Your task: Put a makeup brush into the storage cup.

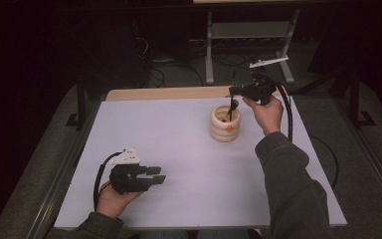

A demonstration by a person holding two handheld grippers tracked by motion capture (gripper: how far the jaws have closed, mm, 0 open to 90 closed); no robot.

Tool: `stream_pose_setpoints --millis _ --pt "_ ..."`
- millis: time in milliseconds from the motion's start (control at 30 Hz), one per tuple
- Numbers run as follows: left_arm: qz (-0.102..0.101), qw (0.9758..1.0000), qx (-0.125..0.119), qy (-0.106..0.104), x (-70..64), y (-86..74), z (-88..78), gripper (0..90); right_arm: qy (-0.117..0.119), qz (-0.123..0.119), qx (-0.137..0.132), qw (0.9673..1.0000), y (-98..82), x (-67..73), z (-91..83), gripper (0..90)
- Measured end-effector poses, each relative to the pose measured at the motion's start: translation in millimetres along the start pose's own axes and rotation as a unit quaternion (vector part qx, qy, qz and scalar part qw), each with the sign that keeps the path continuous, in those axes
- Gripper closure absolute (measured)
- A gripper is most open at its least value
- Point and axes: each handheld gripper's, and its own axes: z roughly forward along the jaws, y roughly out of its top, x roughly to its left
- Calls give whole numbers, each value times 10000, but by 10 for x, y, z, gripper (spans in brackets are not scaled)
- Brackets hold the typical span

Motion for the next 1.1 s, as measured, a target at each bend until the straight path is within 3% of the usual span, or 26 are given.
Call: stream_pose_setpoints --millis 1100 --pt "-56 10000 -7 -32 10 -5 13 592 43 135 7 9999 -275 -35 143 846"
